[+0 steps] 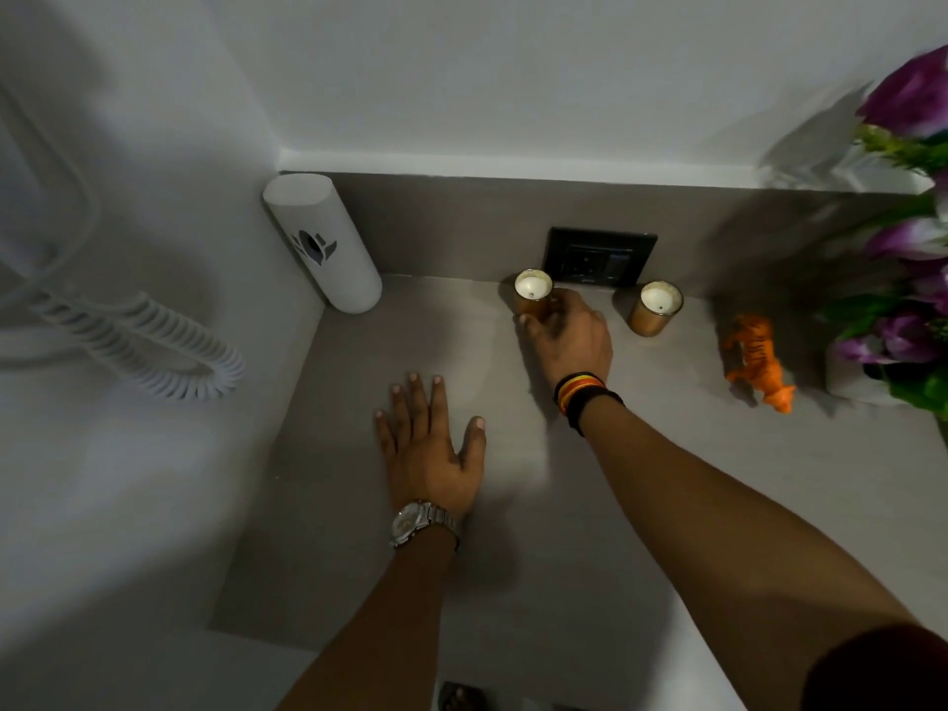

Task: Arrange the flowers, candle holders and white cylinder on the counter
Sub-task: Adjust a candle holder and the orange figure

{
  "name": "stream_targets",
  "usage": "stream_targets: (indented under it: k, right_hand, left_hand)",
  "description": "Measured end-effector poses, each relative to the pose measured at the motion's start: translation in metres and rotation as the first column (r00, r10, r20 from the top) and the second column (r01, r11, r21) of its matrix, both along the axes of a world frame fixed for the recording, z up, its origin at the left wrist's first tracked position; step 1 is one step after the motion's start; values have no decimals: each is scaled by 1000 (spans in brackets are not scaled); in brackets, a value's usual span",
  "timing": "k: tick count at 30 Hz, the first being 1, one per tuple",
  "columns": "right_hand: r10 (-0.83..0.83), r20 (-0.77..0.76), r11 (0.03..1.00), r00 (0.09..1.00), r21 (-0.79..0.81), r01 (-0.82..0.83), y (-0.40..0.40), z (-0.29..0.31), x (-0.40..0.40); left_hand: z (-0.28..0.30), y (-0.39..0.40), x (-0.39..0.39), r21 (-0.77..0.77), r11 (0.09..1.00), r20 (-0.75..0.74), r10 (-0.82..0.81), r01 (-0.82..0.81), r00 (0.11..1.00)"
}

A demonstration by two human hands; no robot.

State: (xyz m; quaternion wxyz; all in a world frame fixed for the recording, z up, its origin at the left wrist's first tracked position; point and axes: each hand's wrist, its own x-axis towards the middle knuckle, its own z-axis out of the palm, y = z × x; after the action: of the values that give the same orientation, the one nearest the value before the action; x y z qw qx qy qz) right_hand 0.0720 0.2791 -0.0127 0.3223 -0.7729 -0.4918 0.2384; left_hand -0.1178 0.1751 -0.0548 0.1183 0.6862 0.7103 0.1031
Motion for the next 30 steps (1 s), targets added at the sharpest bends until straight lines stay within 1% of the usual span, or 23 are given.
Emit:
stream_targets:
  k: [2,3,5,7,9,11,14,19,22,25,27,29,30]
  right_hand:
    - [-13,-84,1000,996,14,15,-14,4,0]
    - [-46,-135,998,990,32,51,-25,6,2]
    - [-188,-221,976,957,69,207,-50,5,13]
    - [-365,-249,916,897,74,394,-68,8,30]
    - [-460,-281,869,842,55,492,-69,9,49]
    - [-480,-302,860,824,20,509,-57,12,64]
    - [-448,-274,884,851,7,467,-41,11,75]
    - [-423,-206,900,882,14,435,-36,5,79]
    - [-412,-199,906,889,14,423,-35,3,81]
    - [-402,-272,908,874,0,418,-44,3,77]
    - [-391,-339,909,855,-1,416,-70,7,71]
    - [-435,-386,881,814,6,473,-109,6,68]
    - [-489,-399,846,776,0,534,-130,4,70]
  left_hand:
    - [0,0,0,5,1000,-2,2,-2,1000]
    - [1,0,0,-1,1000,-7,1,-1,1000]
    - [1,-1,0,-11,1000,-18,0,0,1000]
    - [2,-1,0,-11,1000,-25,1,-1,1000]
    - [1,0,0,-12,1000,-31,1,-1,1000]
    - [-1,0,0,-9,1000,-42,2,-2,999]
    - [-1,-1,0,8,1000,-47,3,-3,999]
    - [-2,-1,0,19,1000,-42,5,-4,999]
    - [-3,0,0,17,1000,-50,7,-6,999]
    - [-3,0,0,13,1000,-56,10,-9,998]
    - [-2,0,1,5,1000,-57,7,-7,998]
    - [-1,0,1,8,1000,-62,7,-7,998]
    - [-1,-1,1,9,1000,-64,7,-6,998]
